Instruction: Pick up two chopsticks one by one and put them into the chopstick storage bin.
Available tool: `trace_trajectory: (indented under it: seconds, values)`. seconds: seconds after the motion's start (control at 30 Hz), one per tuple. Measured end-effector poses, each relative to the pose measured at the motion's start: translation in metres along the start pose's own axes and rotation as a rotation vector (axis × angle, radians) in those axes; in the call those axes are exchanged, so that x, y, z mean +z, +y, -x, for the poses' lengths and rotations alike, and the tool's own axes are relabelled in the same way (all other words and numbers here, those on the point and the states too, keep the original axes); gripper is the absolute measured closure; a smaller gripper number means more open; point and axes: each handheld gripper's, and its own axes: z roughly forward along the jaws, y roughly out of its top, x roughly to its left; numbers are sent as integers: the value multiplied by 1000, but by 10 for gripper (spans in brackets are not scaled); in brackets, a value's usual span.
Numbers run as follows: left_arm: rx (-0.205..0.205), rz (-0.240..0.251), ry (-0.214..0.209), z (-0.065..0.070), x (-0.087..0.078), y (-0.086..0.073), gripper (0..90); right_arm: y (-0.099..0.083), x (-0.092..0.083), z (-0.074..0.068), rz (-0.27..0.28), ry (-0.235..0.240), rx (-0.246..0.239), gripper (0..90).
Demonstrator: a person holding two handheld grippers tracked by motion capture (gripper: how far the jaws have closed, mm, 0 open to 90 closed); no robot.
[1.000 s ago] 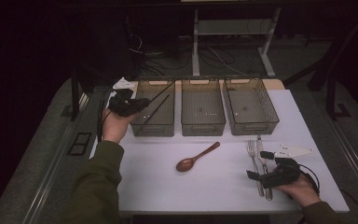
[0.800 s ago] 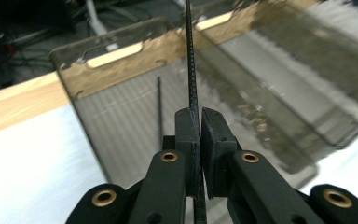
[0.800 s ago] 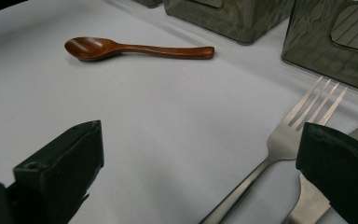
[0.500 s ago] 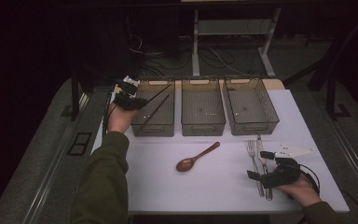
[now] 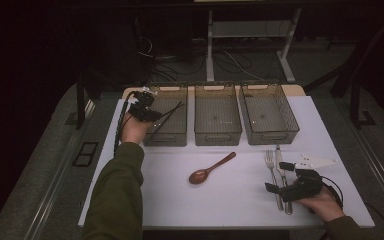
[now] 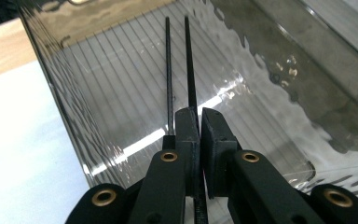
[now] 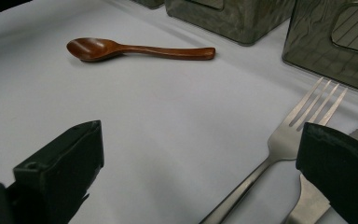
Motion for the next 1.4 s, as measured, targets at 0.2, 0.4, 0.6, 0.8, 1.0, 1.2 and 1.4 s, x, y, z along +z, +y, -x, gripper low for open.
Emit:
trace_trajectory:
  seconds: [0.2, 0.4, 0.6, 0.8, 1.0, 1.2, 1.4]
  values:
    - [-7, -19, -14, -1, 4, -3, 838, 0, 0, 0, 0, 1, -1, 2]
    - [-4, -9, -25, 0, 5, -6, 765, 0, 0, 0, 2, 1, 0, 3]
    - [4, 61, -41, 1, -5, -5, 691, 0, 0, 0, 0, 0, -1, 2]
    - [4, 156, -93, 4, -24, -6, 630, 0, 0, 0, -3, -1, 0, 3]
    - [30, 219, -152, 12, -41, -12, 532, 0, 0, 0, -1, -3, -2, 2]
    - [62, 253, -186, 22, -54, -24, 486, 0, 0, -1, -2, -3, -1, 2]
    - [90, 280, -212, 35, -63, -36, 461, 0, -1, -1, -2, -3, -6, 2]
